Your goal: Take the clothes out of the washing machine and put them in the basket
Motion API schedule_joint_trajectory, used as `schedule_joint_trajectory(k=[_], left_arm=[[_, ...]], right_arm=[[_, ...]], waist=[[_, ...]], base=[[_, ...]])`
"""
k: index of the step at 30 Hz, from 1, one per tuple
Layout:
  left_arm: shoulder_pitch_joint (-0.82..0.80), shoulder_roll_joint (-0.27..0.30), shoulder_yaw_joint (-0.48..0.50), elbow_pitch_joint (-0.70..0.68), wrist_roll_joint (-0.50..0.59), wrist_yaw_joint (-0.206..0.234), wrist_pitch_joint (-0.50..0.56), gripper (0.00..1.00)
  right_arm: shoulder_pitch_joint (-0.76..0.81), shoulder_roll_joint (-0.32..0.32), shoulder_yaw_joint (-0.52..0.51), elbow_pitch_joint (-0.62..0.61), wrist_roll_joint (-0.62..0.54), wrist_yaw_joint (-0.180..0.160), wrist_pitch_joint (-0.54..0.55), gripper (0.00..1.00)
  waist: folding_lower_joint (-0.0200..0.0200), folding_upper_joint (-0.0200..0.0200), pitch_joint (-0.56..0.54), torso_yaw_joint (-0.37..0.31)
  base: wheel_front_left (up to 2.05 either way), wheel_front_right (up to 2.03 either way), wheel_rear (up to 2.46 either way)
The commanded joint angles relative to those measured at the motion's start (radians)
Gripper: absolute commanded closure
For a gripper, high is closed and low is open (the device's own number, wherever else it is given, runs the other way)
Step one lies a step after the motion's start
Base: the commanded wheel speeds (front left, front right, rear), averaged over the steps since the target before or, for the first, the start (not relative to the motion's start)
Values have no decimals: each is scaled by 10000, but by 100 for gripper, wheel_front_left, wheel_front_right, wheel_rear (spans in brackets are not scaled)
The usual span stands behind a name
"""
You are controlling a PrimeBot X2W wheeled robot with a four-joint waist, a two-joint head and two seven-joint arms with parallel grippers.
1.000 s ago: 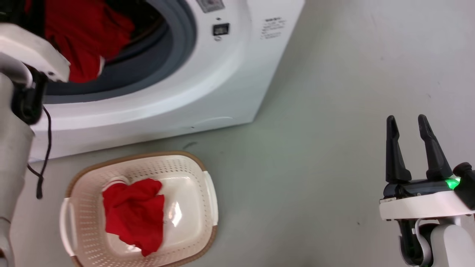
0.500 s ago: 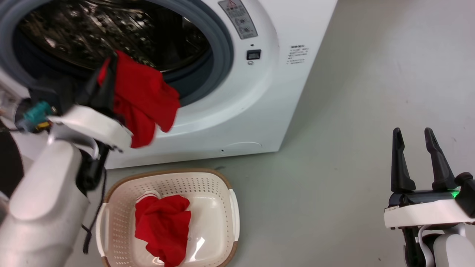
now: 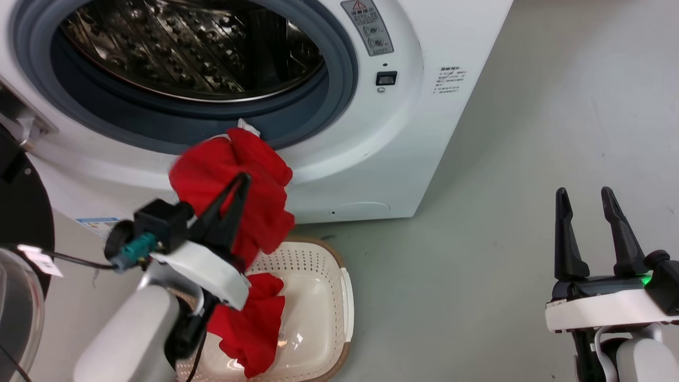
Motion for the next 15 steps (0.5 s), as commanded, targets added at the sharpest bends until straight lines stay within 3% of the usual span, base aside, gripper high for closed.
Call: schedule_joint_trajectory(k=[1,15], left_arm=[[131,-42,-43,-9,7,-13,42,100],[68,-719,-1720,1587,206,-780,826,100]], right_arm=[[-109,-1,-18,-43,-59,-7,-24,0],[-606,0,42,-220,78,-7,-24,0]], waist=[[1,-1,126,-33],[1,-1,1891,-506]], base=[[0,0,0],[0,0,0]])
